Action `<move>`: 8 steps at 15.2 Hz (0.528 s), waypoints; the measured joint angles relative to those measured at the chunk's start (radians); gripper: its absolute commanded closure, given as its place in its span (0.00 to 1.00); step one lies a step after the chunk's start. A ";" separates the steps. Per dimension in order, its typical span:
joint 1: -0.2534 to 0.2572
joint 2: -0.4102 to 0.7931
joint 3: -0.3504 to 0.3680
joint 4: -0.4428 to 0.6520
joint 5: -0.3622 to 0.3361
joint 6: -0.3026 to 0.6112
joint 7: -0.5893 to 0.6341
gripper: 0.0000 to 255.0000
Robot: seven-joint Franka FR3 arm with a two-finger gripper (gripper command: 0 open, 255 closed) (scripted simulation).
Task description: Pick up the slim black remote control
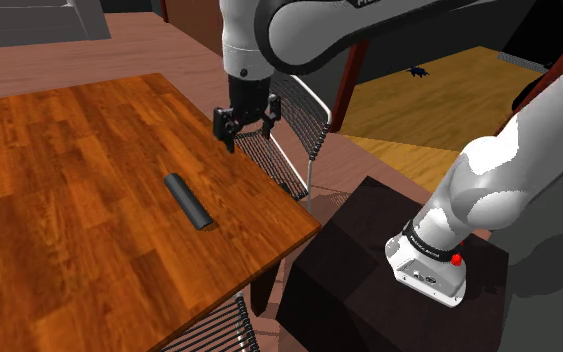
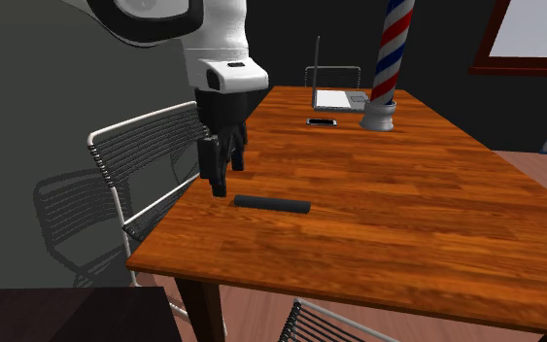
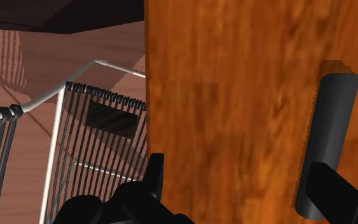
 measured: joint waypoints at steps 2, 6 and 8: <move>0.003 0.092 0.026 0.056 -0.044 0.022 0.059 0.00; 0.030 0.262 0.055 0.164 -0.141 0.050 0.176 0.00; 0.056 0.352 0.060 0.235 -0.193 0.049 0.234 0.00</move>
